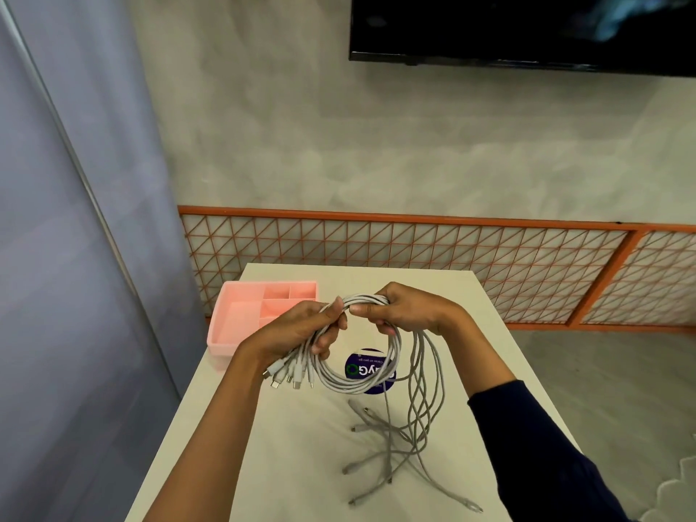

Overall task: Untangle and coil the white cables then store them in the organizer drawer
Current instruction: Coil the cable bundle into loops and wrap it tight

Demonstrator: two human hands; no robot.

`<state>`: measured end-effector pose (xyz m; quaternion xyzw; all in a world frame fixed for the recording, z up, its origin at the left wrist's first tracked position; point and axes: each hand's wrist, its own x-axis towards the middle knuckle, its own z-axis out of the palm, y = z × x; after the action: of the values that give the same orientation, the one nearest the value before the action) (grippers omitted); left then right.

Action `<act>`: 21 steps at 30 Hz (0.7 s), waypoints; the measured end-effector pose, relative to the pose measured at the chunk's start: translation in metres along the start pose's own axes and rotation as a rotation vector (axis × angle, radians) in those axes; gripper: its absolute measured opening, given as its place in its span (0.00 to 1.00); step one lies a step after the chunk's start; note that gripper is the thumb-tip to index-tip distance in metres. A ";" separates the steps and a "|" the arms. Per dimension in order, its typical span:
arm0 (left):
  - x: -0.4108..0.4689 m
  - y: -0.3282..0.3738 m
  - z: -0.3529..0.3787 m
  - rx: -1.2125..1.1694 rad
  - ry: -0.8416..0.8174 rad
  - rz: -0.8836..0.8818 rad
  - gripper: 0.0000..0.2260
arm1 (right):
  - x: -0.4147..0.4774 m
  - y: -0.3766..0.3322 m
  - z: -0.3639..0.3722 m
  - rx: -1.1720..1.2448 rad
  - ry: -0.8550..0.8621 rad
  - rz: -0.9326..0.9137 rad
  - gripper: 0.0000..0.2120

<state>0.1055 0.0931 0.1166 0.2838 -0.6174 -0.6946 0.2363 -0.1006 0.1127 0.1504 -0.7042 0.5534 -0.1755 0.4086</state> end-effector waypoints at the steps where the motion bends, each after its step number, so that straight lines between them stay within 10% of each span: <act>1: 0.001 0.002 0.003 0.090 0.060 0.021 0.25 | 0.001 0.000 -0.002 -0.007 0.014 0.026 0.23; 9: 0.003 0.008 0.010 0.175 0.232 0.037 0.14 | 0.000 0.016 -0.008 0.202 0.123 -0.055 0.15; 16: 0.010 0.019 0.005 0.033 0.359 0.087 0.17 | 0.016 0.067 0.058 -0.017 0.966 -0.026 0.16; 21: 0.008 0.027 -0.003 0.126 0.343 0.096 0.16 | 0.010 0.071 0.061 0.281 0.592 -0.068 0.21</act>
<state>0.1009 0.0823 0.1419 0.3823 -0.6231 -0.5841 0.3529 -0.1002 0.1228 0.0569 -0.5774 0.5949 -0.4607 0.3170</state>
